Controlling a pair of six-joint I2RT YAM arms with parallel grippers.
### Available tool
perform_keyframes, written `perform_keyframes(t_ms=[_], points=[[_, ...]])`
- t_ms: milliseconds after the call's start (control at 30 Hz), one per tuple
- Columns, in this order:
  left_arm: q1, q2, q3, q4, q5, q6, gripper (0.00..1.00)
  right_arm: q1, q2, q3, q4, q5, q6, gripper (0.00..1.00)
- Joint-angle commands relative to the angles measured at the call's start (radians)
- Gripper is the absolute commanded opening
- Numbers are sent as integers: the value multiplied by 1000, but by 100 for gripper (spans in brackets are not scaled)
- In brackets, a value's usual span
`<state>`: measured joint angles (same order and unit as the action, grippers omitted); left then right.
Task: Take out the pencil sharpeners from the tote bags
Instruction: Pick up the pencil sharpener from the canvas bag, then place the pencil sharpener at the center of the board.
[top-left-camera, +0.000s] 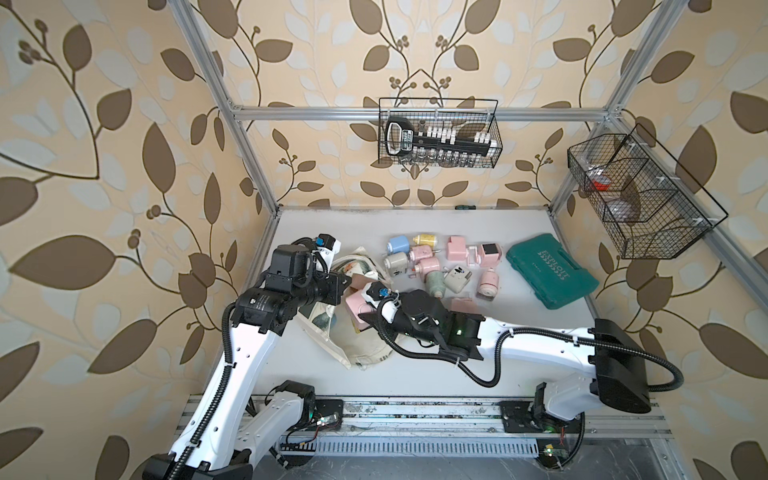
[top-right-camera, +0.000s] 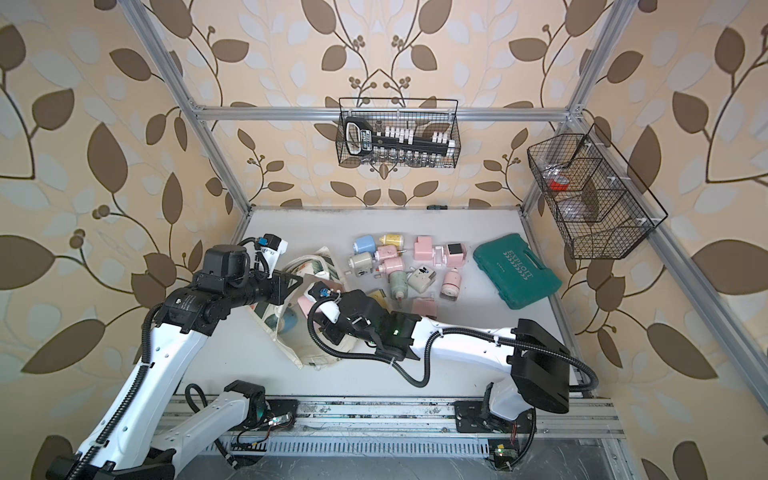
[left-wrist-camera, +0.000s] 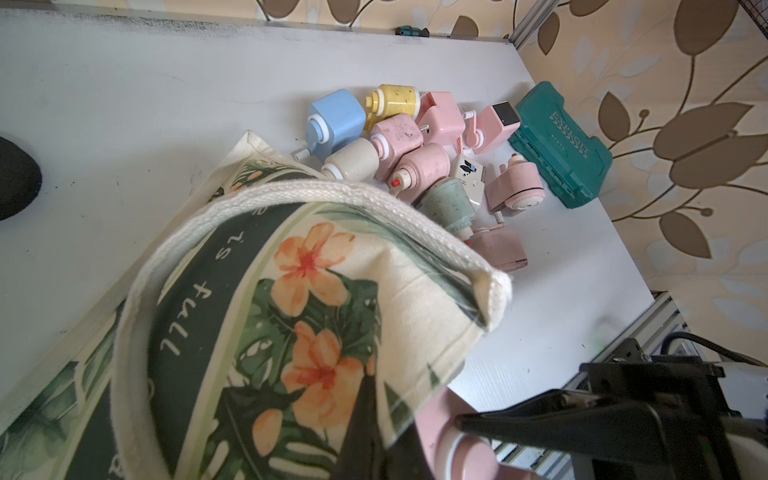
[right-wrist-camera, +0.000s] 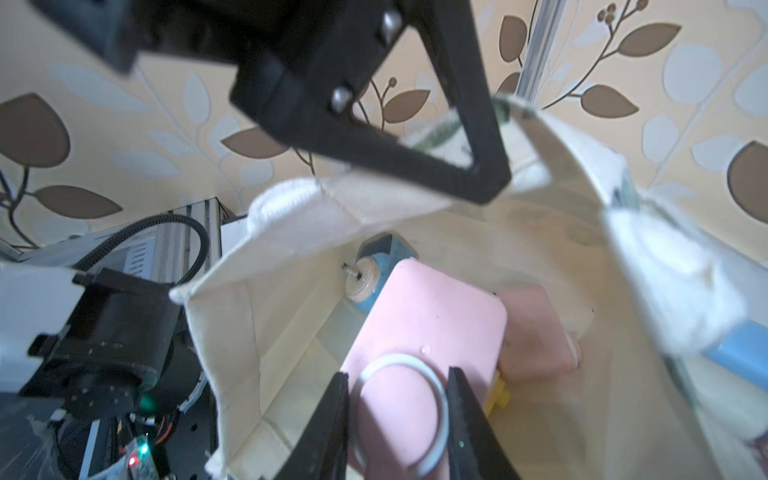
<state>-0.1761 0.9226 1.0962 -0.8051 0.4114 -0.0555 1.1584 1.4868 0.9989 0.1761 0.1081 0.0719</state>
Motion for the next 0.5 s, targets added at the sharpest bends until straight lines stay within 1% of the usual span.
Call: perform_keyframes(t_ms=[0,167,267,367,467], points=[[4,-5,10,15,-10,8,0,4,-123,-83,-24,7,22,27],[4,-7,5,17,-15,8,0,4,-318,-213,-126,13,26,27],[4,-15,2,16,-20,8,0,4,-421,-277,-197,47,39,27],[4,-18,1,15,-26,9,0,3,-494,-325,-244,78,72,27],[4,-17,-1,15,-26,10,0,4,-534,-348,-294,85,114,27]])
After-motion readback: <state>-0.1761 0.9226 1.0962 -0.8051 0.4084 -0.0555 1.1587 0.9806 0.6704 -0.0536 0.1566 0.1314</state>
